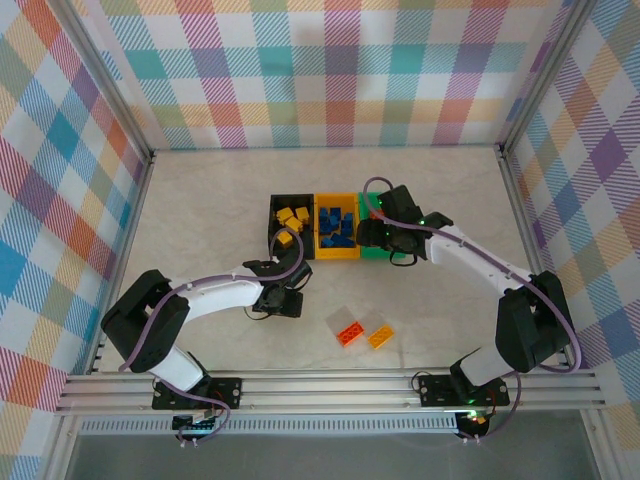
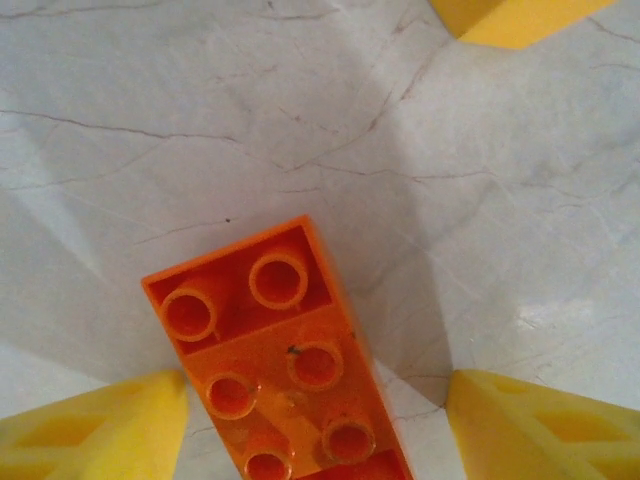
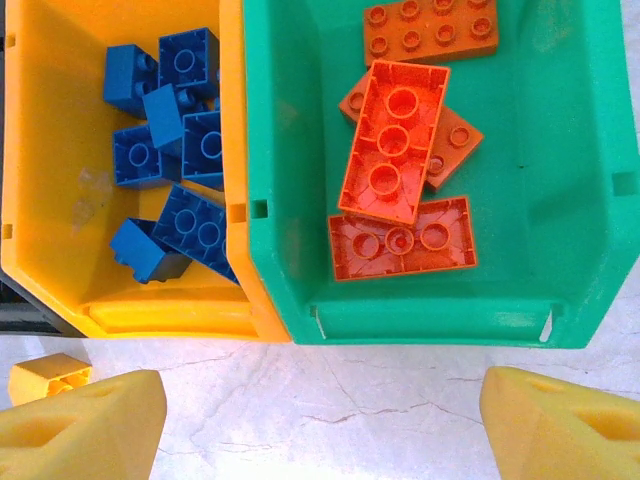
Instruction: Sort the legos into containers by color
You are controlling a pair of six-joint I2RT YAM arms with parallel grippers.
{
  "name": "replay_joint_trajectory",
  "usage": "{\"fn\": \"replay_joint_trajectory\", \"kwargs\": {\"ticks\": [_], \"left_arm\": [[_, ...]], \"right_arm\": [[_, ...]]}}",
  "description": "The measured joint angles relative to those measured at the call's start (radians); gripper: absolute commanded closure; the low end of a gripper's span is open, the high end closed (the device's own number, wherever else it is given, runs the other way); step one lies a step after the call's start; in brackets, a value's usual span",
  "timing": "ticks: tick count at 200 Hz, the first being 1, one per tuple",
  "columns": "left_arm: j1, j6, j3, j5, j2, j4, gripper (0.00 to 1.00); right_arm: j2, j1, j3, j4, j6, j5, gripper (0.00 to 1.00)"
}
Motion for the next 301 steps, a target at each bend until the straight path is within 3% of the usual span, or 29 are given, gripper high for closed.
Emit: {"fn": "replay_joint_trajectory", "kwargs": {"ticks": [11,45,90,110,148,191,277,301], "left_arm": [[0.0,0.003,0.0,-0.007,0.0,0.002,0.33],[-0.005,0.022,0.0,-0.04,0.008,0.04,0.56],[-0.005,0.042,-0.001,-0.068,0.005,0.056,0.73],[-0.006,0.04,-0.008,-0.071,-0.018,0.042,0.78],[-0.029,0.039,0.048,-0.056,-0.124,-0.031,0.78],[-0.045,0.046,0.38,0.005,-0.029,-0.021,0.79],[-0.046,0.148,1.172,0.077,0.608,-0.046,0.77],[-0.045,0.152,1.321,0.077,0.719,-0.087,0.7]], "right_arm": [[-0.002,0.0,-0.005,0.0,0.0,-0.002,0.18],[-0.006,0.0,-0.009,0.0,0.0,-0.005,0.18],[-0.029,0.0,-0.023,0.0,0.0,-0.005,0.17],[-0.05,0.0,-0.039,0.002,0.005,-0.004,0.17],[-0.127,0.0,-0.1,0.006,0.033,0.015,0.18],[-0.262,0.0,-0.23,-0.003,0.085,0.056,0.17],[-0.365,0.0,-0.347,-0.047,0.132,0.069,0.17],[-0.365,0.0,-0.351,-0.049,0.132,0.061,0.17]]}}
